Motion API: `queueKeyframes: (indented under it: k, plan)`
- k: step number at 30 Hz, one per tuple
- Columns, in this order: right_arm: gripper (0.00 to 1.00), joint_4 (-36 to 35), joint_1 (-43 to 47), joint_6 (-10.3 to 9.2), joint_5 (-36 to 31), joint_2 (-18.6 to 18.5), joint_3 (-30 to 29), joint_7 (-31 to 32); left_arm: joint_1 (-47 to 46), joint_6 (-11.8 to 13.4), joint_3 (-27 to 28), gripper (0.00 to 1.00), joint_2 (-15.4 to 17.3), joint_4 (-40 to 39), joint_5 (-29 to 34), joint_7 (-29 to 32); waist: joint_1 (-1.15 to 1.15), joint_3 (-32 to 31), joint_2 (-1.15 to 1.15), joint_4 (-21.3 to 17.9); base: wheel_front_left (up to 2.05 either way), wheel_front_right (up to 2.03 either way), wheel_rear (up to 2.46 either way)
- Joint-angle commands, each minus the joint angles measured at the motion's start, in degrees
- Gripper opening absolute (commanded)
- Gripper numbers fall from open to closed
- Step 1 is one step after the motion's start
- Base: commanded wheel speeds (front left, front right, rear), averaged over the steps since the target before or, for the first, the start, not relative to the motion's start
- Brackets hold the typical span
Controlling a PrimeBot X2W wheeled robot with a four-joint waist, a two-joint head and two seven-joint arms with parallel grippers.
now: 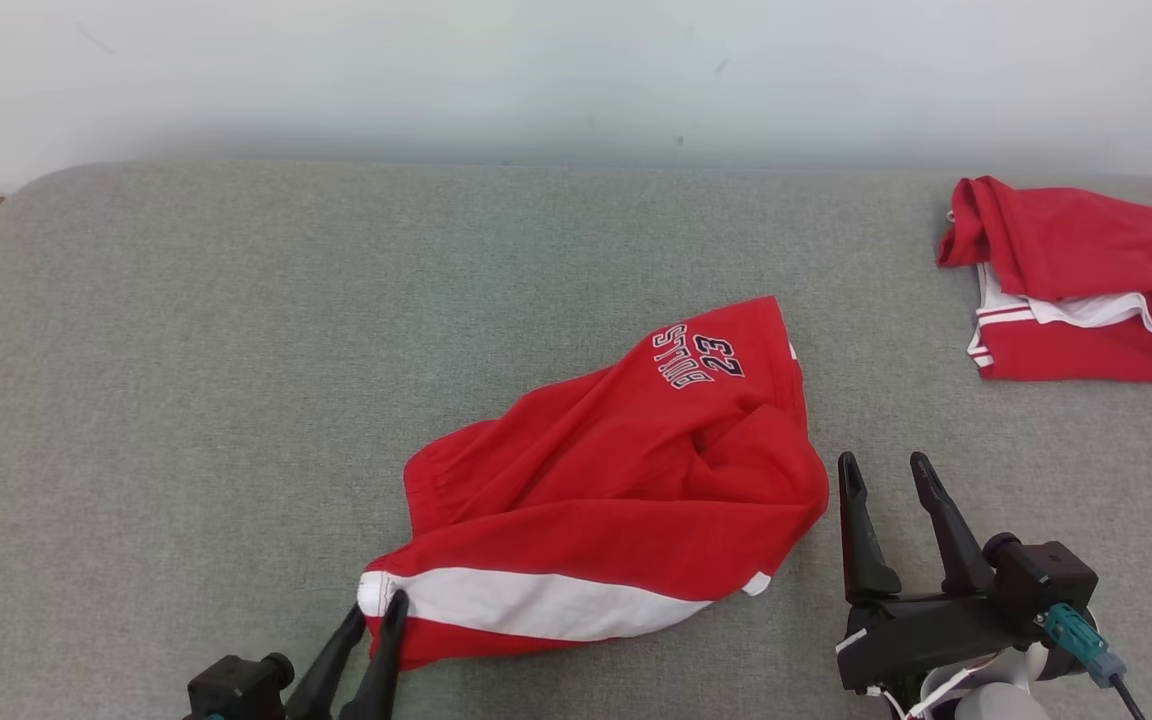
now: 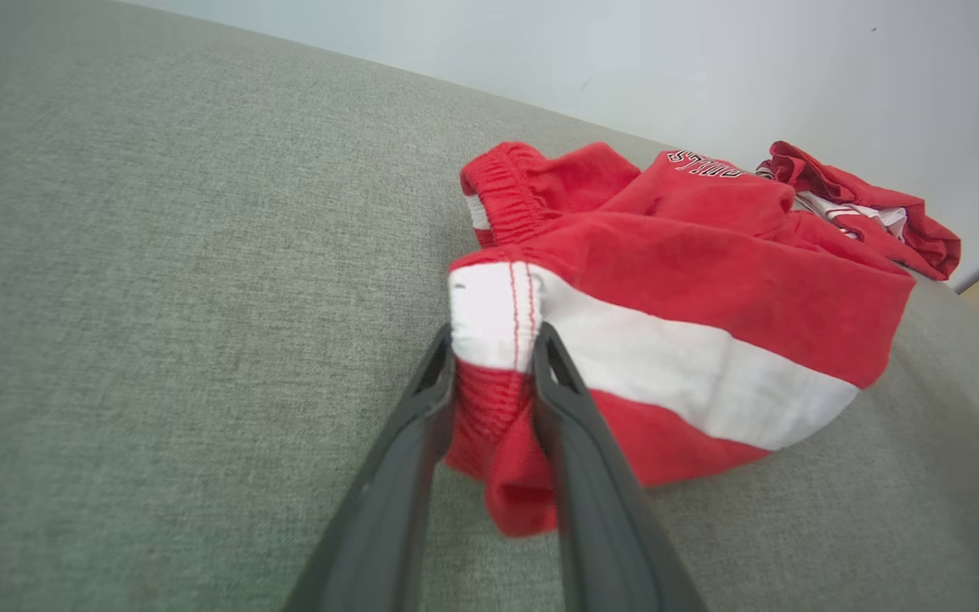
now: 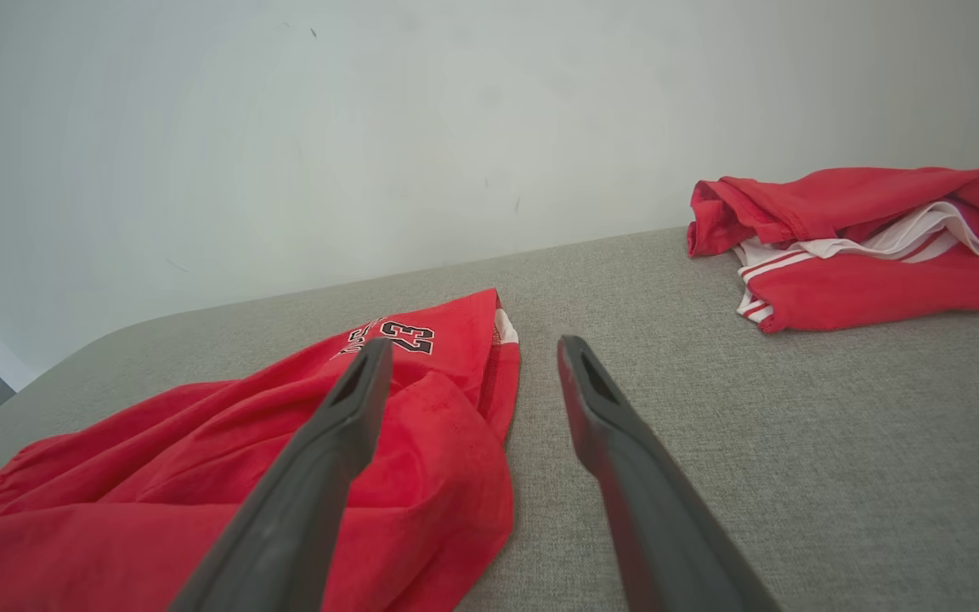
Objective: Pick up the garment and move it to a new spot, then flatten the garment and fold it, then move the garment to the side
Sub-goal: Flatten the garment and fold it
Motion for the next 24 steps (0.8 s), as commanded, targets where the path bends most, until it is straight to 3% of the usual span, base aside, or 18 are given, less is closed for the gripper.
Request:
queueKeyframes:
  k: [1, 2, 13, 24]
  plan:
    - [1.0, 0.06, -0.03, -0.04, -0.55, -0.01, 0.0, -0.03, 0.57, -0.36, 0.45, 0.58, -0.01, 0.44, 0.43, -0.31, 0.0, -0.17, 0.0, 0.28, 0.0, 0.0, 0.0]
    - [1.0, 0.15, 0.02, -0.04, -0.59, -0.01, -0.03, -0.03, 0.71, -0.54, 0.86, 1.0, -0.38, 0.64, 0.74, -0.33, 0.0, -0.3, 0.0, 0.41, 0.0, 0.0, 0.0]
    - [1.0, 0.69, 1.1, -0.04, -1.19, -0.01, -1.03, -0.03, 3.89, -2.28, 10.92, 1.0, -4.51, -6.24, 5.42, -0.36, 0.0, -1.73, 0.0, 2.16, 0.0, 0.0, 0.0]
    - [1.0, 3.5, 3.2, -0.05, -1.77, -0.2, -1.19, 0.65, 6.97, -3.95, 23.9, 1.0, -9.18, -9.95, 12.66, -0.36, 0.0, -2.51, 0.0, 0.09, 0.0, 0.0, 0.0]
